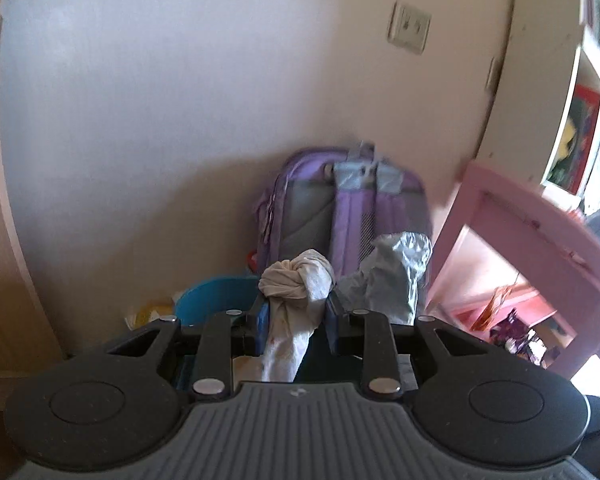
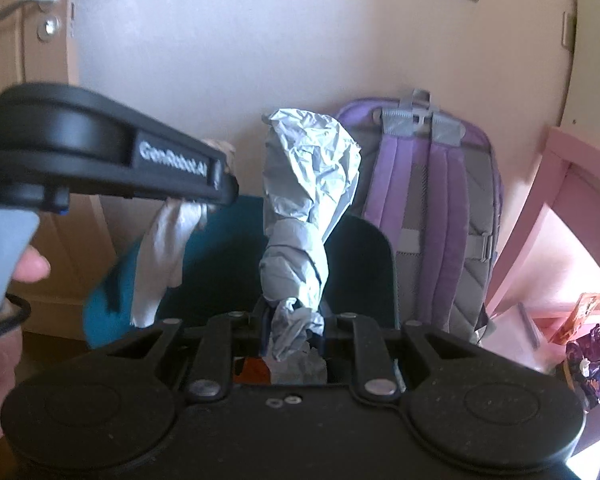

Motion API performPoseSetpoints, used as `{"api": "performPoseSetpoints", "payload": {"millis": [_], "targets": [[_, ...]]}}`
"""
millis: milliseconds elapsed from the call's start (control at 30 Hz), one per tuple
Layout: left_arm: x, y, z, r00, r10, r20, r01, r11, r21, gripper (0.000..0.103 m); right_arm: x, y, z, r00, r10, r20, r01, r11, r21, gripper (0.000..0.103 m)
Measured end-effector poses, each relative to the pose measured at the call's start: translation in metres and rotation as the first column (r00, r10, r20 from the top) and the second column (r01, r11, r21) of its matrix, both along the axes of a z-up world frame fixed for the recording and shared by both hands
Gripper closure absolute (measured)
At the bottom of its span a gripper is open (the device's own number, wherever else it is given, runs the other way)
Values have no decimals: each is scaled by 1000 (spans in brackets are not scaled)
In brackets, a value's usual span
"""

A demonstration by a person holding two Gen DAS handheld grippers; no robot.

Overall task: Collect trash
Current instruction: 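Open both tools over the teal bin to drop the cloth and paper, then withdraw both tools from the bin and lower them toward the floor trash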

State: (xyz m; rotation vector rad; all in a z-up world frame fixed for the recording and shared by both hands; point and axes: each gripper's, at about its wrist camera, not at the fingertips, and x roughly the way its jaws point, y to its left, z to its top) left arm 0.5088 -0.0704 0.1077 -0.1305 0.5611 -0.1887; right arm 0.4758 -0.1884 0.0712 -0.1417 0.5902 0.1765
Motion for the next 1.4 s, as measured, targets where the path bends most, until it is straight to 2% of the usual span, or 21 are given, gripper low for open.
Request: {"api": "performPoseSetpoints", "payload": {"millis": [233, 333, 533, 600, 633, 667, 733, 1000, 1200, 1400], "targets": [[39, -6, -46, 995, 2, -101, 2, 999, 34, 76, 21, 3, -26, 998, 19, -57, -22, 999, -44, 81], [51, -8, -64, 988, 4, -153, 5, 998, 55, 76, 24, 5, -34, 997, 17, -77, -21, 998, -54, 77], [61, -11, -83, 973, 5, -229, 15, 996, 87, 75, 23, 5, -32, 997, 18, -73, -21, 999, -43, 72], [60, -11, -81, 972, -6, -234, 26, 996, 81, 69, 23, 2, -29, 997, 14, -69, -16, 999, -32, 70], [58, -10, -80, 972, -7, -237, 27, 996, 83, 57, 21, 2, -28, 998, 14, -66, -16, 1000, -25, 67], [57, -11, -79, 972, 0, -235, 21, 996, 88, 40, 18, 2, -27, 998, 19, -63, -20, 1000, -19, 66], [50, -10, -74, 978, 5, -207, 12, 997, 80, 29, 13, 2, -24, 999, 22, -50, -22, 1000, -16, 62], [17, -15, -48, 986, -29, -161, 48, 992, 118, 29, -20, 3, 0, 999, 31, -14, -31, 1000, -4, 59], [-21, -9, -21, 989, -44, -138, 59, 993, 107, 28, -67, 2, 21, 999, 48, 10, -48, 999, -4, 57], [-70, -3, -1, 992, -56, -109, 70, 989, 130, 27, -113, 2, 34, 997, 71, 18, -72, 997, 7, 54]]}}
